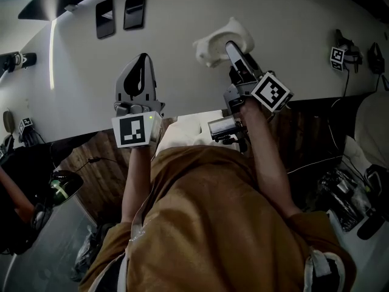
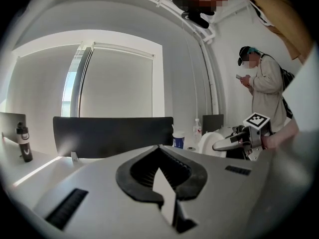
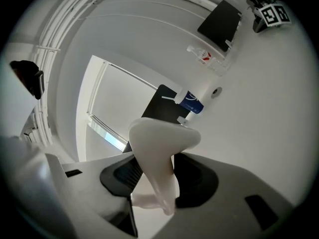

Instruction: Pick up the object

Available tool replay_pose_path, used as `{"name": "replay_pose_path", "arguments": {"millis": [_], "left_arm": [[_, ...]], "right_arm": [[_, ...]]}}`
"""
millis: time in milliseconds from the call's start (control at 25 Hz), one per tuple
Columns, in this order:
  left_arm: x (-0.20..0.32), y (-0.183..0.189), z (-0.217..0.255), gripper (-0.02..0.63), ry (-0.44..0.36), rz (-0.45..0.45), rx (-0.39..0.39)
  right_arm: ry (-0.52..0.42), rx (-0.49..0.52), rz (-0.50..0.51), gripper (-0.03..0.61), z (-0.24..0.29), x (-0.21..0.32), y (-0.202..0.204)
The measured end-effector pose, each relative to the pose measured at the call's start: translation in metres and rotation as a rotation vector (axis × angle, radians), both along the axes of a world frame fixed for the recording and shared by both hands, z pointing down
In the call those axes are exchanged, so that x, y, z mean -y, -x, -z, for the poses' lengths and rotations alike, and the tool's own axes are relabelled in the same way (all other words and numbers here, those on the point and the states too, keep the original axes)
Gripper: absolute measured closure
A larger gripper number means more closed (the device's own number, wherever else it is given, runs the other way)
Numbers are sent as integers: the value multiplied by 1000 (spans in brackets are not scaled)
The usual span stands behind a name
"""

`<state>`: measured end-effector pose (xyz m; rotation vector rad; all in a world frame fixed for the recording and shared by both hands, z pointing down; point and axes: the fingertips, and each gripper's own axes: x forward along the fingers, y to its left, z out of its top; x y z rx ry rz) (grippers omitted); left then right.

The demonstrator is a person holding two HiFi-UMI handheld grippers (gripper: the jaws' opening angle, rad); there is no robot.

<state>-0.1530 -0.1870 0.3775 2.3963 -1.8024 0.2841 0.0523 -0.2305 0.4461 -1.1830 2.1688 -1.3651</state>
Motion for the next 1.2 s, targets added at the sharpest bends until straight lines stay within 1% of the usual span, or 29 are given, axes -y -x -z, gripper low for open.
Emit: {"name": "replay_pose_path", "arguments": {"millis": [240, 360, 480, 680, 760, 920, 1200], "left_arm": [[-2, 2, 2, 618, -9, 10, -6], [-3, 3, 3, 618, -13, 15, -6], [-3, 3, 4, 618, -15, 17, -6], [-3, 2, 5, 618, -19, 17, -7], [-3, 1, 6, 618, -20, 16, -8], [-2, 1, 8, 618, -26, 14, -6], [-1, 0, 12, 618, -33, 12, -3]], "right_arm": [[-54, -17, -4, 383, 24, 6, -2], [-66, -36, -18, 383, 31, 6, -6], [-96, -107, -22, 383, 39, 6, -9], [-174, -215, -3, 383, 55, 8, -6], [-189, -237, 2, 383, 59, 9, -4], [-221, -249, -3, 385, 68, 9, -4], [-294, -368, 1, 385, 81, 8, -3]]}}
